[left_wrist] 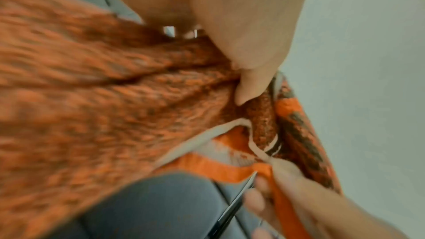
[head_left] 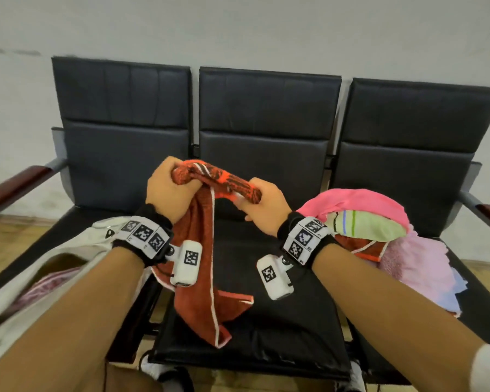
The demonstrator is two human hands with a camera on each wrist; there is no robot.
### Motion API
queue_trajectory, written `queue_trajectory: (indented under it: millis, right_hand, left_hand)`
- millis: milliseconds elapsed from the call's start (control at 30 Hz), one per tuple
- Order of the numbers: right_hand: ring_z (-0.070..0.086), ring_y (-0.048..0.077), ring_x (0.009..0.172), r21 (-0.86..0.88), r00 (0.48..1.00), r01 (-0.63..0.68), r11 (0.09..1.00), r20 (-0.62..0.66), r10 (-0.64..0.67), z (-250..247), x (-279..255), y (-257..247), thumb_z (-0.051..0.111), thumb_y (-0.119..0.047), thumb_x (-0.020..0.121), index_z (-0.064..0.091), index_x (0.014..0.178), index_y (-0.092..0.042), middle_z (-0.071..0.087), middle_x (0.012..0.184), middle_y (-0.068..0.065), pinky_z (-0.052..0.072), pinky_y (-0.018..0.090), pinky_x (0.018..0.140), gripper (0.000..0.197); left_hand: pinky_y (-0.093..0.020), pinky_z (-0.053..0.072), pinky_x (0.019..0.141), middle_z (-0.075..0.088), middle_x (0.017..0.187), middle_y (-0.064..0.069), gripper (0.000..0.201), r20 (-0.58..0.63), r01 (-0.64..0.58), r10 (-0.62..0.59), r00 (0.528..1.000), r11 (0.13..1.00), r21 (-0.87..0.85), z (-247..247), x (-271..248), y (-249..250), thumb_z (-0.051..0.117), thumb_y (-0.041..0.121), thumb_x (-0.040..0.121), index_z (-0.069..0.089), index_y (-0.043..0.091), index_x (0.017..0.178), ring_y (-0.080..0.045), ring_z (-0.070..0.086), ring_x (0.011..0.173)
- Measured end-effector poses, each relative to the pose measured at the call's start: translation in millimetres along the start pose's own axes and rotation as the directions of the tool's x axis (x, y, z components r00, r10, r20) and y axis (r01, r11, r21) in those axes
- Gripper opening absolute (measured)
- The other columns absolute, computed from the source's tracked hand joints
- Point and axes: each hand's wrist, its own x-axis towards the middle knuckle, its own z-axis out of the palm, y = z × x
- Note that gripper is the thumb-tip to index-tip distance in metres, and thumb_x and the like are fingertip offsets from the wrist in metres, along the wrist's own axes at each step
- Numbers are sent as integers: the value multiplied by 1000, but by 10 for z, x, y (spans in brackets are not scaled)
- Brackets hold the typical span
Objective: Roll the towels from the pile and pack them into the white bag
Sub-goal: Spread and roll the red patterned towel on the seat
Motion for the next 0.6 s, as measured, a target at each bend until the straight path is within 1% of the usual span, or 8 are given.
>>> queue_trajectory:
  millis: [67, 167, 233, 300, 367, 400, 500, 600]
  right_hand:
    - [69, 26, 71, 105, 999, -39, 994, -1, 40, 64, 11, -24, 75, -19, 85, 58, 77, -18, 68, 76, 9, 60, 42, 60, 18]
    - [69, 22, 67, 175, 996, -65, 982, -48, 74, 114, 9, -45, 76, -14, 81, 57, 79, -23, 69, 74, 5, 56, 34, 56, 20]
    - [67, 14, 66, 147, 995, -12, 989, -97, 27, 99, 5, -73, 75, -9, 78, 57, 86, -26, 68, 76, 1, 56, 30, 59, 26]
    - [64, 6, 68, 51, 992, 58, 997, -116, -52, 44, 1, -106, 74, -6, 75, 60, 90, -27, 67, 78, -4, 52, 23, 65, 30]
    - [63, 5, 70, -11, 989, 107, 994, -100, -107, -5, -16, -141, 76, -7, 76, 61, 93, -25, 67, 78, -5, 50, 18, 65, 28]
    - [63, 6, 69, -15, 987, 129, 992, -99, -130, -24, -22, -149, 77, -10, 77, 62, 94, -24, 68, 77, -4, 50, 18, 64, 27]
    - [62, 12, 67, -14, 975, 166, 986, -150, -166, -69, -26, -121, 80, -18, 79, 64, 91, -23, 66, 74, -3, 49, 16, 62, 20]
    - [62, 9, 70, -32, 963, 177, 984, -199, -180, -130, -65, -70, 76, -17, 80, 65, 95, -22, 65, 78, -5, 49, 15, 63, 20]
  left_hand:
    - [-26, 42, 68, 61, 74, 8, 27, 81, 56, -60, 995, 997, 52, -10, -61, -112, 80, 31, 71, 58, 22, 84, 0, 54, 65]
    - [-26, 43, 79, 60, 99, 1, 48, 176, 70, -95, 980, 987, 142, 46, -220, -226, 84, 43, 67, 58, 25, 102, -12, 58, 86]
    - [-26, 45, 84, 58, 110, 2, 64, 278, 29, -70, 958, 989, 148, 102, -314, -247, 80, 56, 62, 57, 27, 114, -12, 57, 96]
    - [-25, 47, 86, 60, 116, 10, 70, 410, 18, -55, 911, 996, 92, 168, -394, -199, 81, 59, 63, 55, 33, 123, -5, 60, 101]
    - [-23, 50, 85, 64, 111, 15, 59, 484, 1, -6, 875, 1000, 9, 236, -446, -66, 82, 52, 71, 55, 40, 122, 0, 63, 98]
    - [-22, 52, 83, 66, 107, 14, 51, 479, -17, 31, 878, 999, -32, 266, -453, 14, 82, 43, 75, 57, 39, 120, 0, 64, 95]
    - [-23, 53, 76, 69, 92, 9, 22, 369, -131, 150, 917, 989, -76, 338, -383, 179, 74, 17, 85, 67, 26, 103, -5, 65, 85]
    - [-27, 52, 72, 69, 85, 3, 2, 318, -149, 193, 928, 976, -157, 387, -308, 319, 68, 14, 92, 69, 15, 92, -10, 66, 78]
